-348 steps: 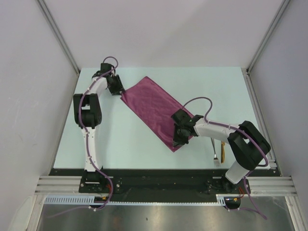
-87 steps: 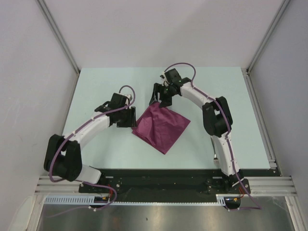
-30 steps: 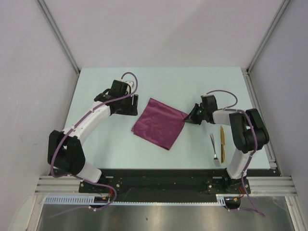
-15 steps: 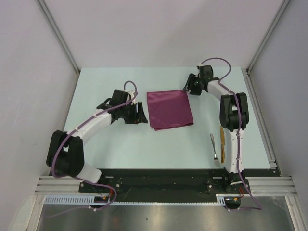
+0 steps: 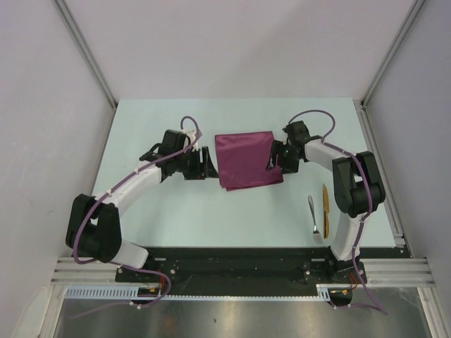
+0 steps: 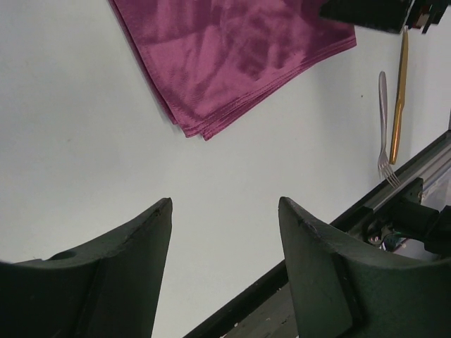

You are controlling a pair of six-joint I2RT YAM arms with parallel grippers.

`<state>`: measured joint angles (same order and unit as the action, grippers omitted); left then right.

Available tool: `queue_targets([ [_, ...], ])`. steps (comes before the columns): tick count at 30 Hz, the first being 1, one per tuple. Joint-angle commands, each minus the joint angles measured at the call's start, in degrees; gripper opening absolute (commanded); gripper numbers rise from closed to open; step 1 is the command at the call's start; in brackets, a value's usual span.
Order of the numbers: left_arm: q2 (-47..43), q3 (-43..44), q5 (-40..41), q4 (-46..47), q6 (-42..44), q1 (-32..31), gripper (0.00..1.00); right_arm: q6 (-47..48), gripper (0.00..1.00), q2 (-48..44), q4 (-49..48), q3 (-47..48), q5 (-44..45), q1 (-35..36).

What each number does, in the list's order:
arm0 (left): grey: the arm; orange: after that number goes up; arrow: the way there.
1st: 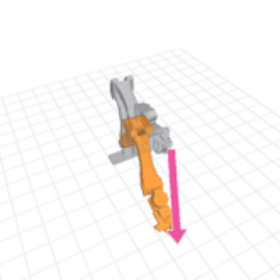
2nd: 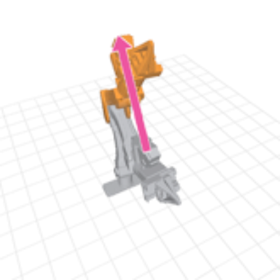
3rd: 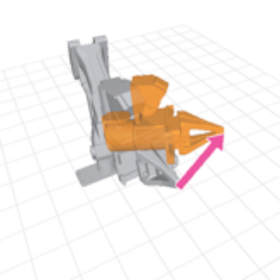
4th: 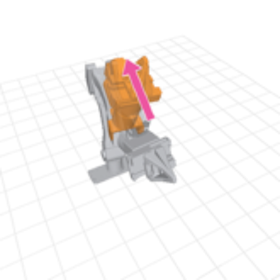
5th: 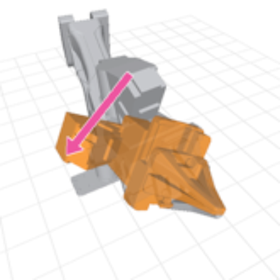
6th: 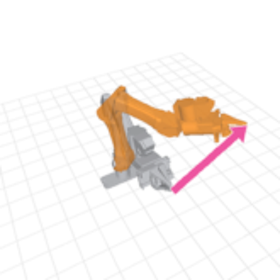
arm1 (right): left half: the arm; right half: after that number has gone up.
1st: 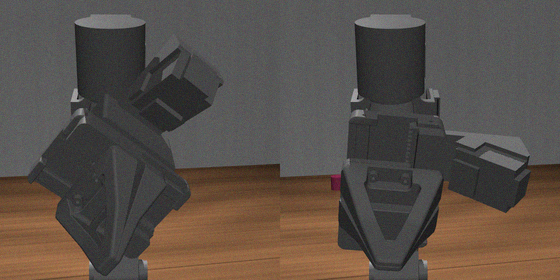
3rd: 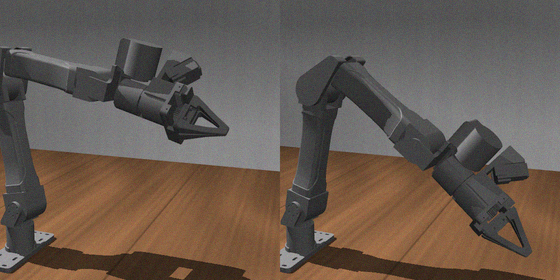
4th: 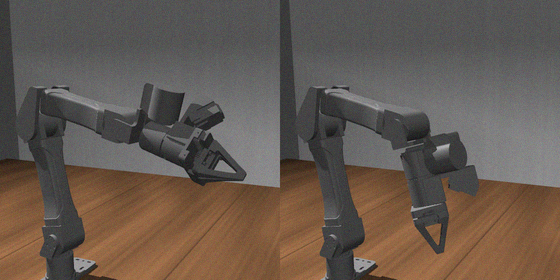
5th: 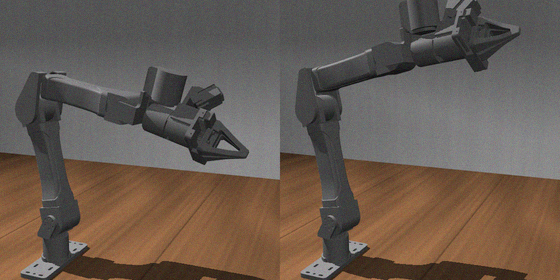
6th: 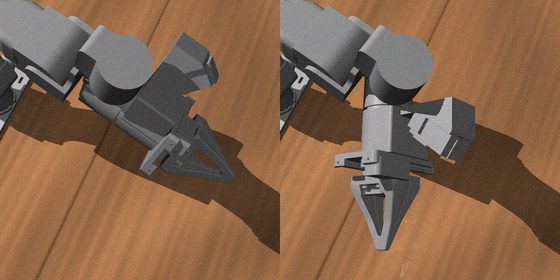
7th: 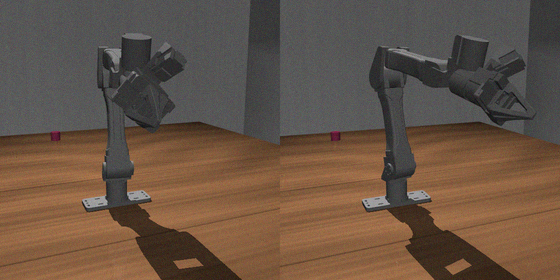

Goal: Fold the napkin into a case and place the utensils inside
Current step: Rotate the square-folded napkin at the center of the board.

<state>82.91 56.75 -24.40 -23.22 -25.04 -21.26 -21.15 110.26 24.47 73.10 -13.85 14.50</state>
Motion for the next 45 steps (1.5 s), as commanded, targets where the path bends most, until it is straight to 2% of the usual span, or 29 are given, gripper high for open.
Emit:
queue_targets([
  [1, -1.7, 3.01, -0.47, 0.29, -0.01, -0.28, 0.66, -0.74, 0.68, -2.06, -1.0, -5.24, 3.56, 2.81],
  [2, -1.88, 3.36, -0.21, 0.11, -0.01, -0.19, 0.66, -0.74, 0.66, -2.41, -1.26, -6.12, 4.52, 2.99],
  [3, -2.31, 3.45, 0.05, 0.11, 0.08, -0.28, 0.67, -0.74, 0.55, -2.5, -1.09, -7.61, 5.31, 2.81],
  [5, -2.76, 3.63, 0.5, -0.33, 0.16, -0.28, 0.67, -0.3, 0.45, -3.11, -0.83, -8.93, 8.72, 2.2],
  [6, -2.76, 3.8, 0.76, -0.33, 0.16, -0.28, 0.67, 0.14, 0.35, -3.29, -1.09, -9.55, 9.71, 1.15],
  [9, -2.06, 3.98, 1.02, -0.25, 0.16, -0.19, 0.68, 2.33, 0.13, -2.86, -2.84, -9.74, 12.69, -1.22],
  [12, -0.65, 3.98, 0.41, 2.47, -1.59, -0.28, 0.68, 6.8, 0.05, 1.16, -4.95, -4.48, 14.11, -3.6],
  [15, -0.39, 2.32, 2.24, 11.93, -6.76, -0.28, 0.69, 11.46, 0.05, 7.57, -4.96, 5.54, 19.63, -4.13],
  [17, 0.22, 0.73, 3.39, 16.7, -9.23, -0.28, 0.7, 12.53, 0.04, 10.58, -4.87, 12.98, 16.94, -4.48],
  [19, 1.54, 0.99, 3.57, 21.72, -13.1, -0.19, 0.7, 12.36, 0.06, 14.44, -4.09, 18.01, 12.65, -4.57],
  [20, 3.29, 1.6, 3.66, 23.03, -13.63, -0.28, 0.7, 11.05, 0.15, 15.42, -1.82, 23.09, 11.83, -4.66],
  [22, 5.93, 4.4, 4.45, 25.77, -14.69, -0.1, 0.74, 6.66, 0.33, 15.78, 0.32, 25.16, 9.2, -5.18],
  [23, 9.6, 6.16, 4.89, 25.25, -14.43, 0.16, 0.74, 4.99, 0.49, 15.34, 1.71, 25.42, 8.67, -6.14],
  [26, 15.15, 13.81, 4.45, 21.56, -13.55, 2.0, 0.74, -0.02, 0.64, 10.7, 3.82, 22.8, 7.61, -8.25],
  [28, 20.42, 18.97, 3.58, 20.94, -12.67, 3.4, 0.69, -1.87, 0.68, 5.71, 4.09, 17.8, 6.74, -9.14],
  [30, 26.55, 23.3, 1.65, 19.19, -11.97, 4.46, 0.68, -2.49, 0.7, 1.82, 3.31, 11.06, 5.33, -9.84],
  [31, 28.51, 28.28, 0.94, 17.96, -11.09, 4.99, 0.68, -2.67, 0.71, -0.46, 2.52, 8.66, 4.36, -9.84],
  [35, 38.53, 40.43, -1.26, 11.47, -4.08, 5.26, 0.82, -6.35, 0.74, -10.21, -4.75, -3.11, -5.55, -9.67],
  [37, 43.61, 46.31, -2.66, 10.14, -2.22, 5.17, 0.83, -8.11, 0.76, -12.25, -7.58, -8.99, -10.84, -8.97],
  [39, 46.89, 53.07, -2.14, 4.53, -0.46, 5.17, 0.86, -9.26, 0.77, -13.84, -9.7, -11.22, -13.56, -7.74],
  [45, 52.61, 53.81, -7.31, 3.36, -0.1, 5.08, 0.9, -10.14, 0.77, -15.42, -11.81, -16.49, -15.59, -6.06],
])
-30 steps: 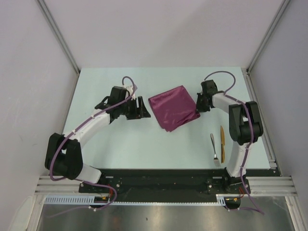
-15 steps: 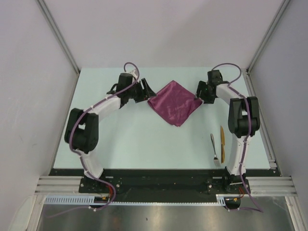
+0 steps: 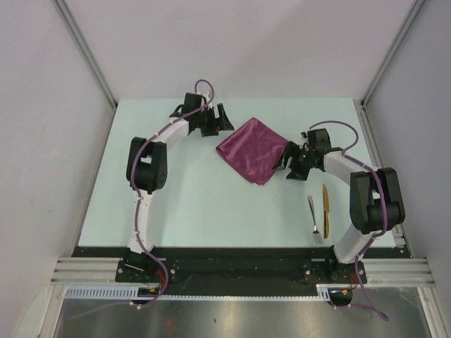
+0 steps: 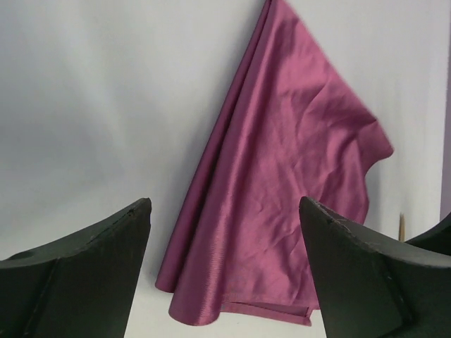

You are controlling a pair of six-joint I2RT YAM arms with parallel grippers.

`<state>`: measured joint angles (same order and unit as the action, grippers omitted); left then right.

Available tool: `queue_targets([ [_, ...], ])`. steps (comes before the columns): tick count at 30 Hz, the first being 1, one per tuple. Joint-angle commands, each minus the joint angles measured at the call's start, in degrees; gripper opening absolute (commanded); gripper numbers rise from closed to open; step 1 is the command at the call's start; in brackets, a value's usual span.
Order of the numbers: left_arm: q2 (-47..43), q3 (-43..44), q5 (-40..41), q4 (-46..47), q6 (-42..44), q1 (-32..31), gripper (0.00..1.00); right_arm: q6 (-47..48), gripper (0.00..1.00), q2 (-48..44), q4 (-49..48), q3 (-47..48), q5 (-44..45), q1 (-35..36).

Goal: Fold the napkin into a case and place the utensils inside
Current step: Rotate the square-folded napkin at the center of the board.

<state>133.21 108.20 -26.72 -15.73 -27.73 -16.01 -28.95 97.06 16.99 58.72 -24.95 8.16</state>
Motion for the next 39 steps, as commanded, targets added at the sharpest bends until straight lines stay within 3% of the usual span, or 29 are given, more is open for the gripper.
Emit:
queue_targets([
  [1, 2.49, 1.67, -5.36, -3.96, 2.59, -0.25, 0.9, -2.34, 0.77, -2.22, -4.86, -2.38, -4.67, 0.27],
  [5, 1.62, -2.81, -4.13, -3.69, 2.85, -0.34, 0.88, -2.16, 0.77, -2.05, -4.95, -3.08, -5.02, 0.45],
  [8, 0.92, -5.97, -4.74, -3.0, 2.42, -0.43, 0.76, -2.16, 0.77, -2.13, -5.3, -3.35, -4.93, 0.71],
  [11, -0.48, -10.27, -6.58, -1.95, 0.66, -0.51, 0.51, -2.08, 0.77, -2.4, -5.13, -3.7, -4.23, 1.15],
  [13, -2.15, -13.26, -7.2, -0.63, -1.0, -0.6, 0.4, -1.47, 0.77, -2.75, -5.04, -4.14, -3.71, 1.24],
  [20, -16.82, -36.7, -5.36, 7.81, -6.72, -0.51, 0.17, 1.52, 0.76, -3.54, -3.55, -6.6, -3.0, 1.5],
  [24, -24.82, -49.47, -6.59, 15.54, -12.25, -0.69, 0.15, 2.32, 0.76, -4.16, -3.46, -8.36, -1.86, 1.5],
  [28, -33.87, -61.07, -4.93, 20.03, -15.42, -2.62, 0.17, 2.67, 0.76, -3.72, -3.02, -8.62, -3.7, 2.9],
  [30, -38.18, -65.56, -4.66, 20.73, -16.13, -2.8, 0.25, 3.46, 0.76, -4.15, -1.8, -8.71, -2.39, 3.79],
  [31, -39.68, -66.36, -3.96, 19.52, -15.7, -2.8, 0.32, 3.46, 0.75, -4.24, -1.61, -8.8, -1.43, 4.14],
  [32, -43.78, -67.06, -2.21, 16.98, -14.56, -2.97, 0.62, 3.03, 0.75, -4.07, -1.61, -9.23, -1.42, 4.23],
  [35, -47.42, -66.72, 0.87, 11.27, -12.36, -3.24, 0.81, 2.5, 0.68, -2.58, -2.23, -8.8, -1.68, 4.23],
  [39, -49.44, -66.37, 1.41, 8.34, -11.56, -3.24, 0.82, 1.79, 0.52, 0.5, -2.75, -7.57, -2.29, 4.14],
])
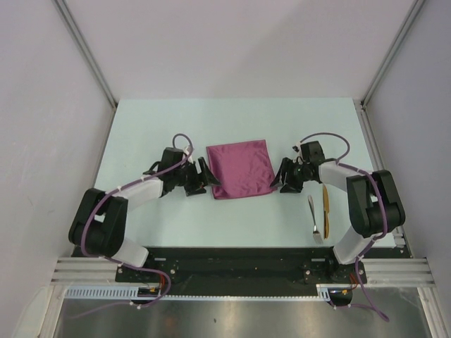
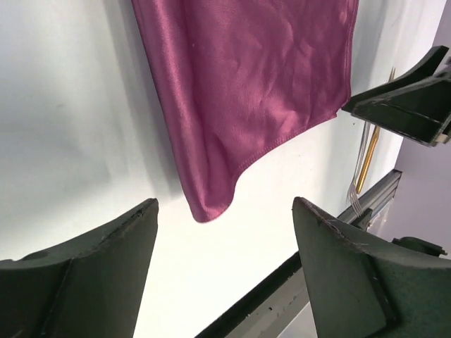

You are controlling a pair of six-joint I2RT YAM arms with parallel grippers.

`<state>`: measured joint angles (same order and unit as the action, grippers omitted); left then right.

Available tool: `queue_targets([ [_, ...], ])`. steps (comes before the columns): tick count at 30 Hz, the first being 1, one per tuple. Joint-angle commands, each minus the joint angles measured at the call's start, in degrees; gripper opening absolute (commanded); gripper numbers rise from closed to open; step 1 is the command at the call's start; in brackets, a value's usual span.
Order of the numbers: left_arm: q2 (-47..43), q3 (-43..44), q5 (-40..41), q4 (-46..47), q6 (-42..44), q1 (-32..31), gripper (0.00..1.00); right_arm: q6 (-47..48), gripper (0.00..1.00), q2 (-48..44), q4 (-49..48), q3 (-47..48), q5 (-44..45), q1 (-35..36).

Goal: Fold the napkin into a case and place the utensils inside
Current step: Smooth out the square-folded napkin at the center of the board.

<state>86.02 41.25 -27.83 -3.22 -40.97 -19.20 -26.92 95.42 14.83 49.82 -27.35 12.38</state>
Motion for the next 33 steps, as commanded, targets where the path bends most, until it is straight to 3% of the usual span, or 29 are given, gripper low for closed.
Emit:
queue_targets([
  [1, -2.26, 0.32, 1.74, -3.98, 1.42, -0.05, 0.81, -0.59, 0.5, 2.66, -0.68, 1.5, -0.41, 0.01],
  [5, -1.73, -0.12, 1.73, -3.81, 0.72, -1.27, 0.75, -1.12, 0.36, 2.32, -0.33, 1.42, -0.77, 0.01],
  [9, -0.77, 1.63, 4.36, -5.21, 1.85, -3.21, 0.68, -1.47, 0.3, 1.61, -0.68, 1.15, -0.86, -0.08],
  [14, 2.48, 7.51, 8.84, -10.48, 4.49, -6.98, 0.75, -1.03, 0.23, 1.97, -0.16, 2.2, -1.03, -0.51],
  [20, 5.91, 10.42, 12.01, -11.54, 5.46, -7.96, 0.71, -0.68, 0.15, 0.65, 0.81, 2.56, -1.65, -0.87],
  [27, 7.94, 10.69, 11.58, -11.36, 6.25, -7.96, 0.48, -0.86, 0.0, 0.3, 0.2, 2.21, -4.11, -0.52],
  [33, 5.39, 10.16, 13.51, -12.16, 7.22, -7.78, 0.35, -2.96, 0.0, -1.02, -0.85, 2.12, -7.97, 0.45],
])
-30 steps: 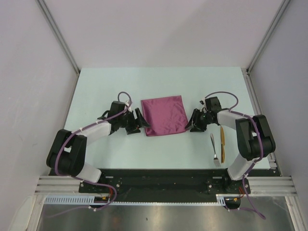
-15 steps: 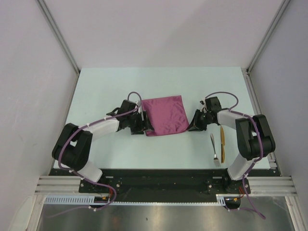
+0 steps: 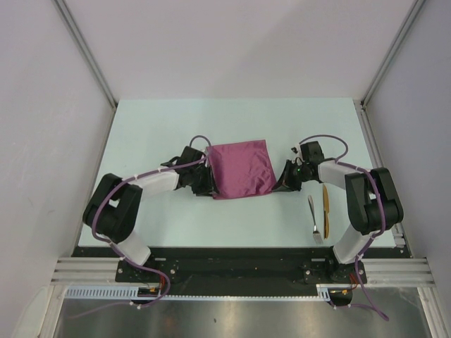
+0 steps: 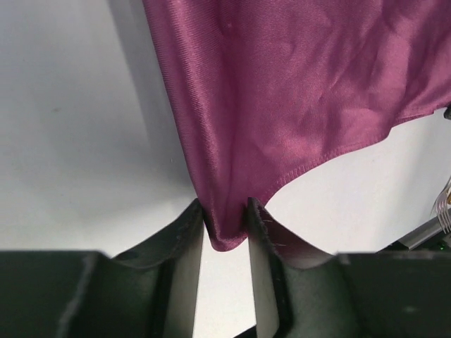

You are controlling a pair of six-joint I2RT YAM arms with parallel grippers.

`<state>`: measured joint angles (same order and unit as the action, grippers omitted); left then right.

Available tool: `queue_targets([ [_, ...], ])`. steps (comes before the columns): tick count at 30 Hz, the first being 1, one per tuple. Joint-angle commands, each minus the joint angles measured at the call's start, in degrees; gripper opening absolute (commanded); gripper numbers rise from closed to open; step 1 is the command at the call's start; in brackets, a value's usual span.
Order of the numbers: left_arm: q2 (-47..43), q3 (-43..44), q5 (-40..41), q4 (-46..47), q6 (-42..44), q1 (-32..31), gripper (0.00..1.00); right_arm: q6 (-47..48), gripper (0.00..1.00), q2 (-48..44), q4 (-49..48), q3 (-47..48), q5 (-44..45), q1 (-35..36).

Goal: Fold the napkin into a case and place the utensils inside
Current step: Smooth out the square-folded napkin at the center of the board.

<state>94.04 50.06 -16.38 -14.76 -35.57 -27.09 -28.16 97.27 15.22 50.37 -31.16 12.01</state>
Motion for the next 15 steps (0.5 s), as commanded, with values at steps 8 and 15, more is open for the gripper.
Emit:
queue_targets([
  [8, -3.6, -0.49, 1.0, -0.53, 2.26, 1.78, 0.29, -3.21, 0.0, -1.83, -2.65, 0.61, -5.67, 1.7],
  [15, -4.13, -1.55, 0.21, 0.17, 2.0, 2.04, 0.36, -2.43, 0.13, 0.55, -2.04, 0.7, -5.93, 1.79],
])
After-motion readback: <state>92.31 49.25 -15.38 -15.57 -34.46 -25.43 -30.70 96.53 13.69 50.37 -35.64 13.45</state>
